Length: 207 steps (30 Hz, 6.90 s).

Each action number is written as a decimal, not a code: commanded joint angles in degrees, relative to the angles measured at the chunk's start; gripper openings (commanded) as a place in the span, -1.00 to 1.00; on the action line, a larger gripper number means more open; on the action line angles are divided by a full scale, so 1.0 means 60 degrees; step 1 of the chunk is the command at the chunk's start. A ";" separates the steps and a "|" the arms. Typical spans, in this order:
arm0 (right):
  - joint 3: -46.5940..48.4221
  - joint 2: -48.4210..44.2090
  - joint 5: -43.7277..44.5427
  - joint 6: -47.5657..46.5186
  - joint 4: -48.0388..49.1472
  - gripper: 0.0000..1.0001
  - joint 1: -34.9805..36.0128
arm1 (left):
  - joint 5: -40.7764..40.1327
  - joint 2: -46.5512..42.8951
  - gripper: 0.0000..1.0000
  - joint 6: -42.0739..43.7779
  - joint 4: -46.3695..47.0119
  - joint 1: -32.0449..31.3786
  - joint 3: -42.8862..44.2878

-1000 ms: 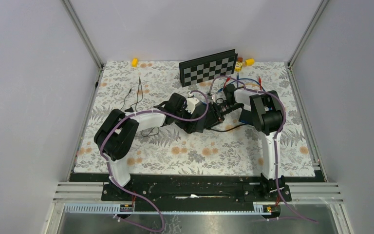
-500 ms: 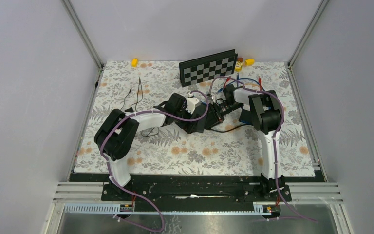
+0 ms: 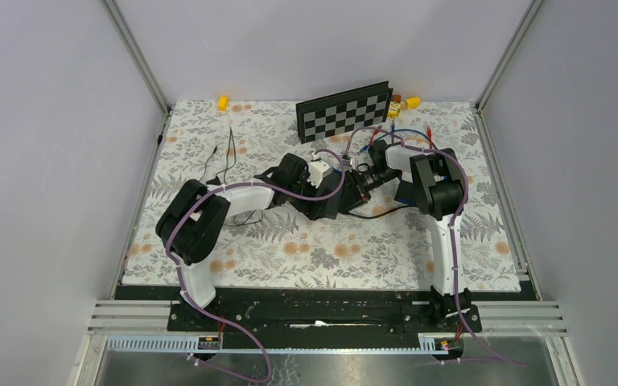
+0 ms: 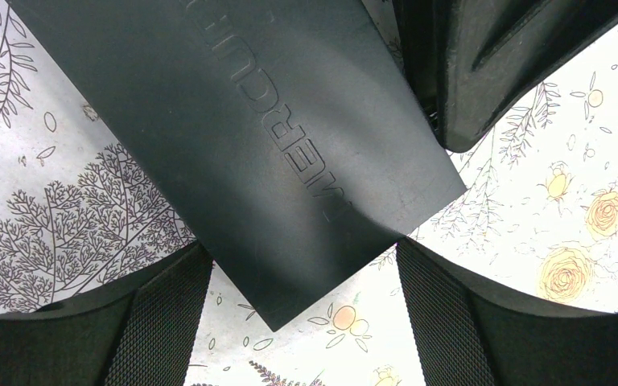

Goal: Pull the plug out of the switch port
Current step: Pull the connector from the switch port.

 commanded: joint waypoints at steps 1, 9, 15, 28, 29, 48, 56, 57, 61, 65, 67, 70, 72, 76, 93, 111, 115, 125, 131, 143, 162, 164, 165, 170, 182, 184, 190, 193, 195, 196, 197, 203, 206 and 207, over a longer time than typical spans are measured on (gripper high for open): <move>0.0063 0.0383 0.0524 -0.0136 -0.0016 -0.31 0.0166 | 0.0540 0.0689 0.69 -0.0285 -0.0783 -0.0128 -0.0411; 0.0079 0.0395 0.0567 -0.0103 0.0007 -0.39 0.0173 | 0.0540 0.0643 0.69 -0.0230 -0.0789 -0.0128 -0.0430; -0.0009 0.0368 0.0753 0.0184 0.0261 -0.48 0.0159 | 0.0596 0.0721 0.71 -0.0152 -0.0843 -0.0128 -0.0367; 0.0061 0.0410 0.0764 0.0252 0.0271 -0.85 0.0162 | 0.0225 0.0239 0.93 -0.0094 -0.0747 -0.0128 -0.0497; 0.0070 0.0416 0.0759 0.0252 0.0271 -0.86 0.0159 | 0.0200 0.0191 0.95 -0.0092 -0.0764 -0.0128 -0.0514; 0.0125 0.0461 0.0758 0.0267 0.0256 -0.91 0.0155 | -0.1197 -0.1611 0.97 0.0002 0.0494 -0.0168 -0.1511; 0.0165 0.0490 0.0729 0.0238 0.0184 -0.91 0.0152 | -0.1639 -0.2190 0.98 0.0516 0.0777 -0.0508 -0.1395; 0.0178 0.0497 0.0742 0.0237 0.0183 -0.90 0.0154 | -0.1706 -0.2167 0.97 0.0592 0.0784 -0.0588 -0.1317; 0.0180 0.0491 0.0766 0.0252 0.0183 -0.90 0.0149 | -0.1832 -0.2015 0.97 0.0870 0.0799 -0.0960 -0.0996; 0.0205 0.0529 0.0773 0.0204 0.0109 -0.90 0.0148 | -0.2061 -0.1716 0.97 0.1019 0.0792 -0.1386 -0.0637; 0.0223 0.0526 0.0786 0.0194 0.0085 -0.90 0.0148 | -0.2217 -0.1537 0.97 0.1091 0.0787 -0.1597 -0.0423; 0.0209 0.0520 0.0787 0.0193 0.0082 -0.90 0.0148 | -0.2631 -0.1266 0.98 0.1265 0.0798 -0.1897 -0.0144; 0.0221 0.0523 0.0789 0.0193 0.0083 -0.90 0.0148 | -0.3004 -0.1025 0.97 0.1373 0.0799 -0.2055 0.0045; 0.0224 0.0538 0.0788 0.0193 0.0081 -0.90 0.0133 | -0.3504 -0.0766 0.97 0.1318 0.0797 -0.2177 0.0176; 0.0282 0.0582 0.0799 0.0208 0.0051 -0.90 0.0133 | -0.4408 -0.0176 0.95 0.1187 0.1063 -0.2354 0.0296; 0.0397 0.0673 0.0875 0.0086 -0.0161 -0.90 0.0133 | -0.4716 0.0084 0.93 0.1367 0.1121 -0.2368 0.0192; 0.0446 0.0702 0.0812 -0.0020 -0.0270 -0.90 0.0133 | -0.4728 0.0071 0.91 0.1399 0.1158 -0.2369 0.0155; 0.0619 0.0812 0.0696 -0.0334 -0.0637 -0.90 0.0131 | -0.4845 0.0013 0.88 0.1429 0.1301 -0.2369 0.0030; 0.0465 0.0756 0.0524 -0.0210 -0.0416 -0.90 0.0133 | -0.4967 -0.0065 0.88 0.1379 0.1513 -0.2360 -0.0148; 0.1343 0.1325 0.0743 -0.1108 -0.1862 -0.90 0.0115 | -0.4766 0.0253 0.87 0.1238 0.1557 -0.2353 -0.0141; 0.0211 0.0455 0.0729 0.0175 -0.0027 -0.91 -0.0262 | -0.4739 0.0272 0.86 0.0935 0.1664 -0.2015 -0.0158; 0.0495 0.0534 0.0853 -0.0076 -0.0405 -0.91 -0.0269 | -0.4641 0.0260 0.87 0.0899 0.1745 -0.1990 -0.0198; 0.0602 0.0578 0.0862 -0.0190 -0.0590 -0.91 -0.0267 | -0.4615 0.0282 0.87 0.0898 0.1723 -0.1981 -0.0193; 0.0749 0.0559 0.0853 -0.0451 -0.0926 -0.90 -0.0271 | -0.4562 0.0407 0.87 0.0814 0.1678 -0.1988 -0.0134; 0.0092 0.0304 0.0585 0.0353 0.0134 -0.91 -0.0276 | -0.4570 0.0241 0.87 0.0785 0.1662 -0.1905 -0.0176; 0.0286 0.0375 0.0726 0.0079 -0.0143 -0.91 -0.0277 | -0.4524 0.0262 0.87 0.0775 0.1653 -0.1890 -0.0185; 0.0575 0.0448 0.0950 -0.0348 -0.0666 -0.91 -0.0293 | -0.4408 0.0259 0.87 0.0735 0.1649 -0.1882 -0.0182; 0.0564 0.0472 0.0846 -0.0271 -0.0644 -0.91 -0.0293 | -0.4418 0.0276 0.87 0.0722 0.1610 -0.1886 -0.0156; 0.0444 0.0416 0.0772 -0.0062 -0.0429 -0.91 -0.0299 | -0.4413 0.0257 0.86 0.0707 0.1623 -0.1870 -0.0173; 0.0306 0.0344 0.0729 0.0121 -0.0210 -0.91 -0.0296 | -0.4405 0.0234 0.87 0.0693 0.1646 -0.1856 -0.0191; 0.0159 0.0259 0.0685 0.0289 0.0026 -0.91 -0.0292 | -0.4412 0.0242 0.87 0.0696 0.1636 -0.1857 -0.0176; -0.0045 0.0123 0.0694 0.0500 0.0367 -0.91 -0.0306 | -0.4410 0.0169 0.87 0.0688 0.1669 -0.1763 -0.0213; 0.0321 0.0240 0.0886 0.0024 -0.0172 -0.91 -0.0319 | -0.4367 0.0143 0.86 0.0656 0.1631 -0.1729 -0.0218; 0.0457 0.0323 0.0916 -0.0163 -0.0420 -0.91 -0.0328 | -0.4312 0.0133 0.87 0.0661 0.1726 -0.1711 -0.0247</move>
